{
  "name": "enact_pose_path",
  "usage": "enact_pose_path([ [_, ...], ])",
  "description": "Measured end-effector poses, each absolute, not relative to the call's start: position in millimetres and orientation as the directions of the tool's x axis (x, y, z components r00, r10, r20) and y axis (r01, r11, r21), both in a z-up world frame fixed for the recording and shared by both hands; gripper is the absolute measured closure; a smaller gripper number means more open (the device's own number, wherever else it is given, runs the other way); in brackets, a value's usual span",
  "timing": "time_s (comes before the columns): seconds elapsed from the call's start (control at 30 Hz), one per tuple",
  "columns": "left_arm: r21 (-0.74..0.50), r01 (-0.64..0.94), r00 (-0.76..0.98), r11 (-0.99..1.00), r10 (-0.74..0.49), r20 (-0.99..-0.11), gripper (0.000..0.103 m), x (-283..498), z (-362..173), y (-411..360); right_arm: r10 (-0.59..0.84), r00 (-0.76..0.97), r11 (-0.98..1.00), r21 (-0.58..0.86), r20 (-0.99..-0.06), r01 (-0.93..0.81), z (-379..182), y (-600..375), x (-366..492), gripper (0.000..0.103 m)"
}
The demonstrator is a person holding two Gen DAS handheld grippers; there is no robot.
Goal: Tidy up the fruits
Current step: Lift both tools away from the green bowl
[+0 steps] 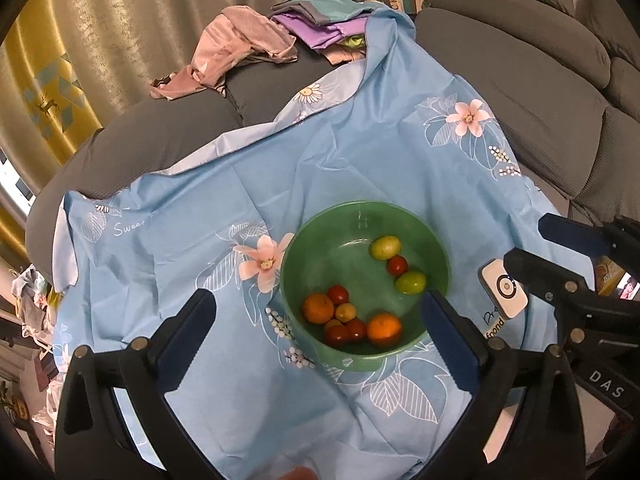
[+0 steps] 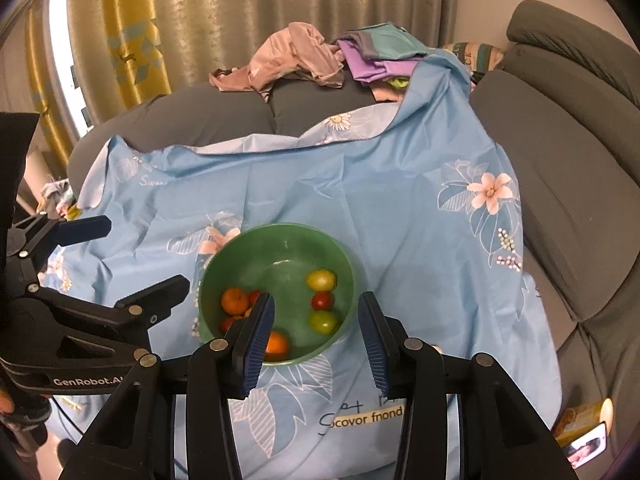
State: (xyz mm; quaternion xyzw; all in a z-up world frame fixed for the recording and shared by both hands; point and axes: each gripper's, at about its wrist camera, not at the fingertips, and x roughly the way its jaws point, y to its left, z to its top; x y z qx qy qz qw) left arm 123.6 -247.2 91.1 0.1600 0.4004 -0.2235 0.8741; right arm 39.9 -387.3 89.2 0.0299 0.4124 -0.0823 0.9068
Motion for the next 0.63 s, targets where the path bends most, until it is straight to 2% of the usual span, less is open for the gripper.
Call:
enact_pose_path([
  [0.63, 0.117, 0.508, 0.582, 0.854, -0.239, -0.777, 0.001, 131.0, 85.0, -249.4, -0.112, 0.644, 0.986, -0.004, -0.757, 0.167, 87.9, -386.2, 42.6, 0.060],
])
